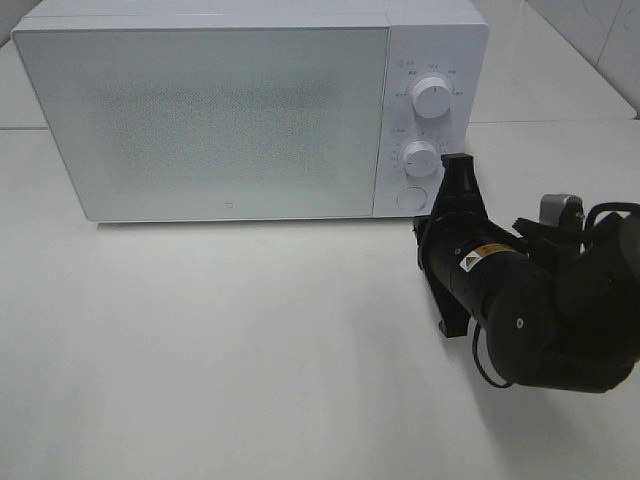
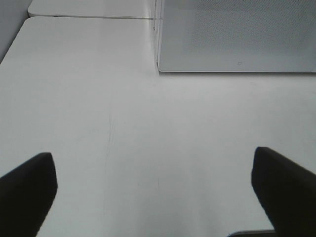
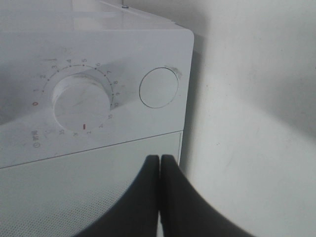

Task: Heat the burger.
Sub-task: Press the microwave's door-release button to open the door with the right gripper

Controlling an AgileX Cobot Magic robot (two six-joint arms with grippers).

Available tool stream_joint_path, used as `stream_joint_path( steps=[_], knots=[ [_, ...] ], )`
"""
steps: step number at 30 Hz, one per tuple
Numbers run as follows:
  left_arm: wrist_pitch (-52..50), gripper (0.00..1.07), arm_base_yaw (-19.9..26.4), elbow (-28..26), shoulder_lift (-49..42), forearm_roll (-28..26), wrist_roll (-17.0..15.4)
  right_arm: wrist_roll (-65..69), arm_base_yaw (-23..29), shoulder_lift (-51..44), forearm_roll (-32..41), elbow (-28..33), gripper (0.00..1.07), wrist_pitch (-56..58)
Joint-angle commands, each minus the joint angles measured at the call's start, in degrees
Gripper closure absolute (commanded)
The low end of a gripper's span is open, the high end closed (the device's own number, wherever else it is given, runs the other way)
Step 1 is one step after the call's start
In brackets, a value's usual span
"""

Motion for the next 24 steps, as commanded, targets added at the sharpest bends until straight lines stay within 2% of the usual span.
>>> stream_joint_path(
  steps=[1, 24],
  knots=[
    [-0.3, 0.07, 0.3, 0.2, -0.3, -0.3, 0.0, 0.9, -1.7, 0.9, -2.2, -2.0, 1.07, 1.4],
    [-0.3, 0.07, 0.3, 0.2, -0.3, -0.3, 0.0, 1.5, -9.0, 11.1, -4.8, -15.0, 1.07, 5.3]
  ],
)
